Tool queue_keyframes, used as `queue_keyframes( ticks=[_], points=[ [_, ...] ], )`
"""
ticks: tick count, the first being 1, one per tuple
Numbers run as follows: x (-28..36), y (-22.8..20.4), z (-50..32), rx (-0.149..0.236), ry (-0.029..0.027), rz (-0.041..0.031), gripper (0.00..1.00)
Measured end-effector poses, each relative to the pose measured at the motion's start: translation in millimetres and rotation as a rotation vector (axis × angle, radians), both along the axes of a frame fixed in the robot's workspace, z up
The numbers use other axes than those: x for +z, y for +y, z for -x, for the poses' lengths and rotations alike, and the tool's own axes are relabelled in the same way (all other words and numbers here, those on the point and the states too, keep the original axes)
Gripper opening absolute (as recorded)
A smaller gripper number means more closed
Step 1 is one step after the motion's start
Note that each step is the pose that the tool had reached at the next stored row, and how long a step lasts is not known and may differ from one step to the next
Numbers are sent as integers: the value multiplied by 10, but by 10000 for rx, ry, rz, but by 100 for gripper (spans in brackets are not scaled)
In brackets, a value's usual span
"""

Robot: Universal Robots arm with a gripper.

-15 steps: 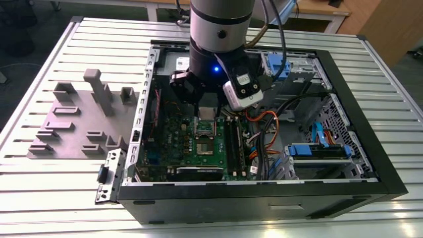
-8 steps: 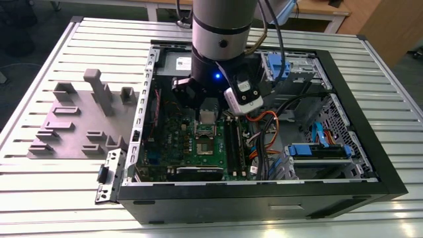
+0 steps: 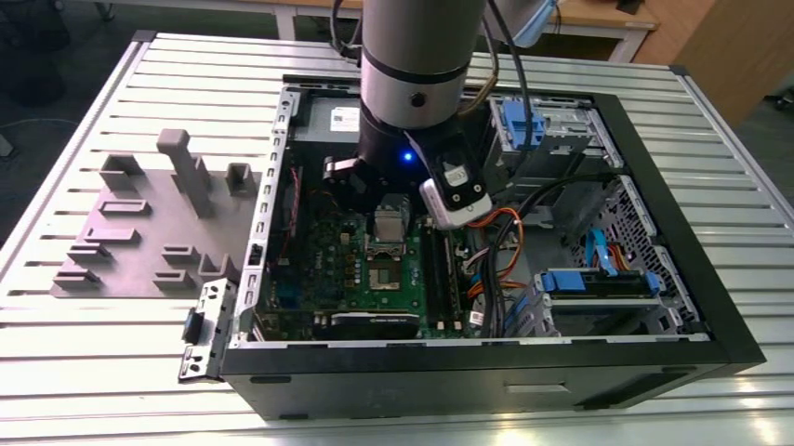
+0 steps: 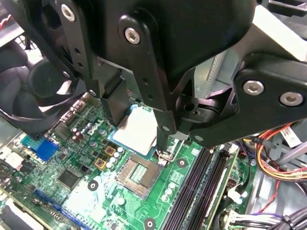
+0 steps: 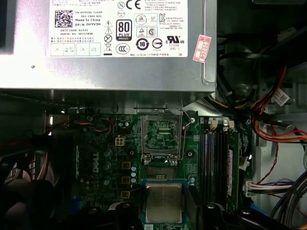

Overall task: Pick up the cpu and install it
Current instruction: 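Place the cpu into insertion slot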

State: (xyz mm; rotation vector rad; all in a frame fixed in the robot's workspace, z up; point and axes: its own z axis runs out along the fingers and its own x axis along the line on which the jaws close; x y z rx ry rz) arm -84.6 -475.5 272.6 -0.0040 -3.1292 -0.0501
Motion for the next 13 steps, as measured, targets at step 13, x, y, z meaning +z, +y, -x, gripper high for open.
queue_keyframes(
  ticks=[13],
  points=[
    [-100, -68, -11, -26, 0, 21, 47]
  ],
)
